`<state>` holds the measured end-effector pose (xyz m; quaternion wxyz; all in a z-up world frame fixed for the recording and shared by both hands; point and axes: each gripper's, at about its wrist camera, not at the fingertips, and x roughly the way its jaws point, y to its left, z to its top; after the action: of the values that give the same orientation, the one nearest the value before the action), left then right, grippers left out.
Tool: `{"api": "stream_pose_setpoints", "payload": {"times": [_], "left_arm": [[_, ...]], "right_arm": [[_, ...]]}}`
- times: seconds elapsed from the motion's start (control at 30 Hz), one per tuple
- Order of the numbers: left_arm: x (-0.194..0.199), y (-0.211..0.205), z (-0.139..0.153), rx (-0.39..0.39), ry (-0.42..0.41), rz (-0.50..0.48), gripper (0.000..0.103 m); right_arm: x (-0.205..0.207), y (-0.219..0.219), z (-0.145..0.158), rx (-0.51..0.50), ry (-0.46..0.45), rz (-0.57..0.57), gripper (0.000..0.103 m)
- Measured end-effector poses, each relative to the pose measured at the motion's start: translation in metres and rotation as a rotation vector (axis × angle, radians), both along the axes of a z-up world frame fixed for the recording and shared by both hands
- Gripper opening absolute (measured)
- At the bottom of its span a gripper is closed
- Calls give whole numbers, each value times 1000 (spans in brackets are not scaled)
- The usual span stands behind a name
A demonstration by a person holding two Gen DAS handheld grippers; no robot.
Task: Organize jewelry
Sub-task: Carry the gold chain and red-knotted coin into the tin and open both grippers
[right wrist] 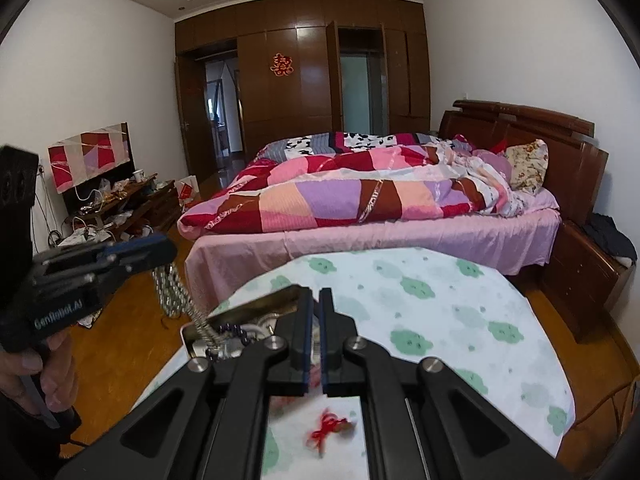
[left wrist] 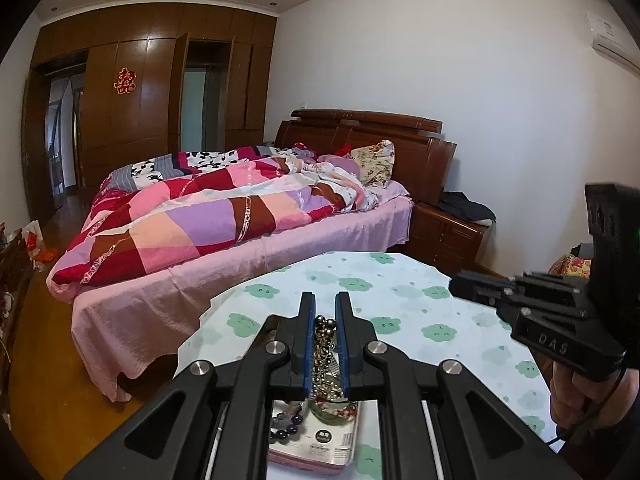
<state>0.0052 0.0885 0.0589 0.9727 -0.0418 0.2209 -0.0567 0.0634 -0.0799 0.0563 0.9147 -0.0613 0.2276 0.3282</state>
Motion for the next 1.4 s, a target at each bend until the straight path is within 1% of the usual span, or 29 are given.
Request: {"api": "stream_pose_setpoints", "payload": {"times": [0.07,0.13,0.2,0.27,0.3,0.33,0.37,0.4,0.53,0.6,0.67,0.77,0.8,0.83,0.87,0.93,1.0,1.13,1.3,1.4], "left_arm": [[4,1,-4,-1,12,-1,9],[5,1,-7,2,18,-4,9],[7,1,-10,0,26,-4,9],[7,2,-12,-2,33,-2,9],[8,2,-13,-5,38,-3,9],[7,2,-14,-7,40,-4,9],[7,0,-14,-5,42,-6,9],[7,-1,-15,-4,44,-8,9],[7,-7,-16,3,50,-23,9],[7,-9,-18,7,55,-27,9],[8,-10,-20,8,61,-28,9],[9,-10,-23,10,70,-28,9],[10,-10,-24,9,74,-27,9],[11,-9,-25,7,78,-26,9],[12,-7,-26,3,83,-24,9],[14,-5,-28,-11,96,-24,9],[16,-2,-30,-21,107,-18,9],[18,2,-32,-22,117,-5,9],[19,4,-32,-20,117,-1,9],[20,6,-33,-22,121,1,9]], "right_arm": [[1,6,2,-12,-7,8,4],[4,14,-2,-47,2,26,4],[8,16,-13,-86,33,28,4],[19,16,-36,-138,105,33,7],[23,15,-52,-179,135,18,21],[26,11,-66,-211,156,10,46],[28,9,-80,-231,178,10,55],[29,6,-92,-248,201,5,57],[35,-6,-127,-292,286,-5,56],[37,-8,-136,-314,312,-6,56],[36,-8,-141,-334,323,-9,52],[38,-7,-147,-360,354,-12,40],[39,-7,-149,-366,359,-13,31],[38,-8,-154,-384,372,-16,18],[37,-8,-157,-391,382,-17,9],[33,-10,-158,-397,378,-15,8],[30,-11,-149,-390,352,-24,7],[30,-14,-122,-324,306,-33,7],[24,-5,-70,-254,228,-12,7],[22,9,-48,-224,189,16,7]]}}
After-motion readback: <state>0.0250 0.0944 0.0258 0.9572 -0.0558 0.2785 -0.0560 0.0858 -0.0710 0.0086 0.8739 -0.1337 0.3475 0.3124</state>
